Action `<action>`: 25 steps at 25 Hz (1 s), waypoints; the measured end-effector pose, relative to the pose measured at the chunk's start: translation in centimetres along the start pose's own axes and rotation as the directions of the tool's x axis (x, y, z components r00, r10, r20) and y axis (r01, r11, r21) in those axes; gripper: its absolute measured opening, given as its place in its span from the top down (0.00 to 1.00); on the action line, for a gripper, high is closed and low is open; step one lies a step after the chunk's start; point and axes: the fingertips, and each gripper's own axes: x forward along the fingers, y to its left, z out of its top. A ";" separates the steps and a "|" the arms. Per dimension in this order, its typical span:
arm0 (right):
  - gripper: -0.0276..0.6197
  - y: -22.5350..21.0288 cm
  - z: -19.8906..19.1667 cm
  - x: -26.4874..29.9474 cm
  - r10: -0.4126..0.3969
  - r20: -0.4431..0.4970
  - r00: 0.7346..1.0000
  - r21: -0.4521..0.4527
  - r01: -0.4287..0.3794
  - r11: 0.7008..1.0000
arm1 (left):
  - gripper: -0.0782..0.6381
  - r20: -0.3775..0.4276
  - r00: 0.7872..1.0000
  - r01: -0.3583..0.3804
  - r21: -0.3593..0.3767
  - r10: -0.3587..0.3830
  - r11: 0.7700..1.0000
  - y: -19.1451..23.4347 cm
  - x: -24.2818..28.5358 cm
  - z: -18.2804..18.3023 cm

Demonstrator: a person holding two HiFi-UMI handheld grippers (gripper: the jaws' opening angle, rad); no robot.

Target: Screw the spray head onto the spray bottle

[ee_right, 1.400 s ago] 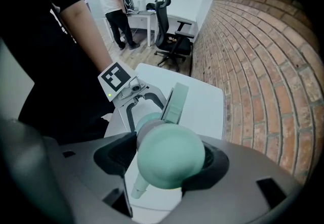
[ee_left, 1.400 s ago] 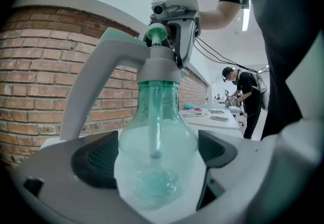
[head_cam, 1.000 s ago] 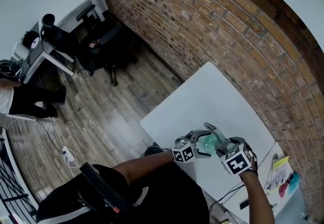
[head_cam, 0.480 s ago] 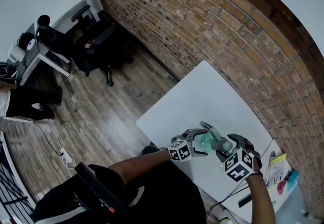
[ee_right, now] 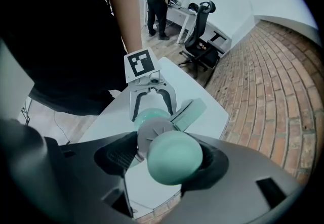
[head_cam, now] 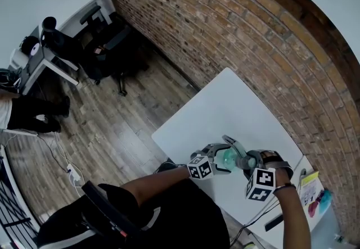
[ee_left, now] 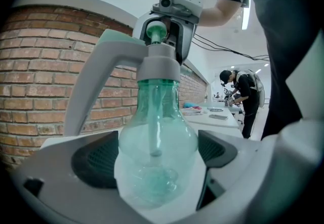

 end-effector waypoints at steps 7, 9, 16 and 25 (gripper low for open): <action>0.54 0.2 -0.1 0.2 0.052 0.016 0.998 0.110 -0.054 0.993 | 0.22 0.002 1.000 -0.003 -0.002 0.003 1.000 0.0 -0.1 -0.1; 0.54 0.1 0.0 0.2 0.061 0.039 0.997 0.175 -0.067 0.982 | 0.22 0.002 1.000 -0.003 -0.004 0.003 1.000 -0.1 -0.1 -0.1; 0.54 -0.2 0.2 0.4 0.052 0.081 0.995 0.346 -0.077 0.935 | 0.23 0.003 1.000 -0.003 -0.003 0.003 1.000 -0.1 0.0 -0.2; 0.53 -0.8 0.3 0.5 0.027 0.100 0.995 0.500 -0.074 0.863 | 0.22 0.006 1.000 -0.011 -0.005 0.011 1.000 0.0 0.2 -0.2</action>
